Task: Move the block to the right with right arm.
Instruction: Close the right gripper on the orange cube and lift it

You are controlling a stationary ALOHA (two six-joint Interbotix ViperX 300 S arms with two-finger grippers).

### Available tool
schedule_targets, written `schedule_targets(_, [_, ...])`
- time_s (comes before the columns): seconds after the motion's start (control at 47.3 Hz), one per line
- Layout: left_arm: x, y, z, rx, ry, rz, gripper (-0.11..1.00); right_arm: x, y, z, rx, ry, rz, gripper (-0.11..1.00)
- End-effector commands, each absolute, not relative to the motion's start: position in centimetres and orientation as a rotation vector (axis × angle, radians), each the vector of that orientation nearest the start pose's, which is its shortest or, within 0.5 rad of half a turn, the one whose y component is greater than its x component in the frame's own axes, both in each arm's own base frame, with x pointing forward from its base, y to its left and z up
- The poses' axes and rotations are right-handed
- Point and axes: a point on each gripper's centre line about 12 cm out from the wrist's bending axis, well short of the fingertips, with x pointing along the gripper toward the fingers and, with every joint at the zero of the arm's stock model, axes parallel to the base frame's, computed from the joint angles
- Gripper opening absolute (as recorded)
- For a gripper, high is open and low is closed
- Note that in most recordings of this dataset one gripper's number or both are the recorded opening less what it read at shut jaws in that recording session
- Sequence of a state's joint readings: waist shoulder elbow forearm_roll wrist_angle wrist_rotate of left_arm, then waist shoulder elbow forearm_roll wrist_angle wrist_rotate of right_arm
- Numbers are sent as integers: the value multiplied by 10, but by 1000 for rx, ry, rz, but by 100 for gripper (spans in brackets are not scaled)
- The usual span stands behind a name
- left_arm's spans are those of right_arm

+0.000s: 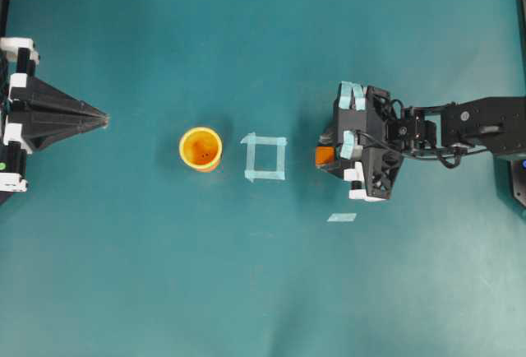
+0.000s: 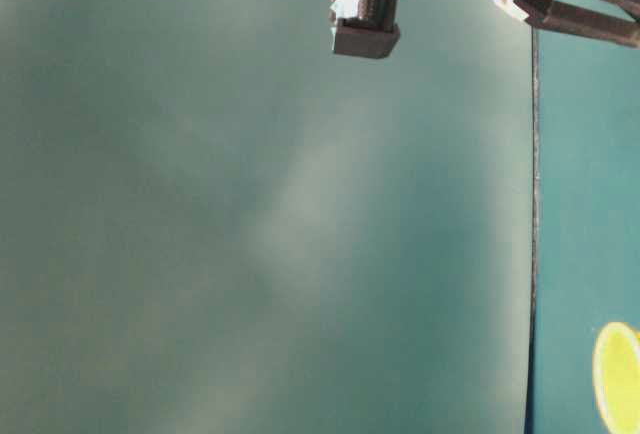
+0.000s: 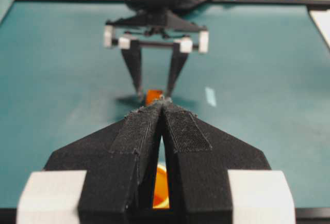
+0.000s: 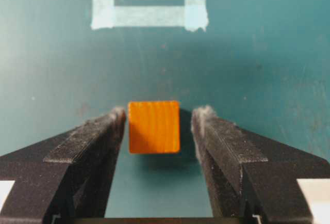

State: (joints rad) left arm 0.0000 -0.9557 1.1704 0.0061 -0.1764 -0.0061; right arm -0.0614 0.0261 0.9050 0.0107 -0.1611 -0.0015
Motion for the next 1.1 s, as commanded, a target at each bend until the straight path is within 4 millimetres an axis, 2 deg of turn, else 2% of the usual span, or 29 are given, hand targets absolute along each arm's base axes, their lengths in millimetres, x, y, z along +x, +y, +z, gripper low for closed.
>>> schedule_targets(0.0, [203, 0, 290, 0, 15, -1, 0, 334, -21, 107, 31, 750, -64, 59])
schedule_targets(0.422, [203, 0, 290, 0, 17, -1, 0, 337, -21, 104, 38, 759, -67, 57])
schedule_targets(0.591, [203, 0, 289, 0, 21, -1, 0, 337, -19, 105, 66, 784, -73, 45])
schedule_targets(0.676, [203, 0, 290, 0, 25, -1, 0, 339, -16, 112, 72, 778, -69, 40])
schedule_targets(1.077, [203, 0, 289, 0, 31, -1, 0, 338, -14, 165, 70, 743, -60, 40])
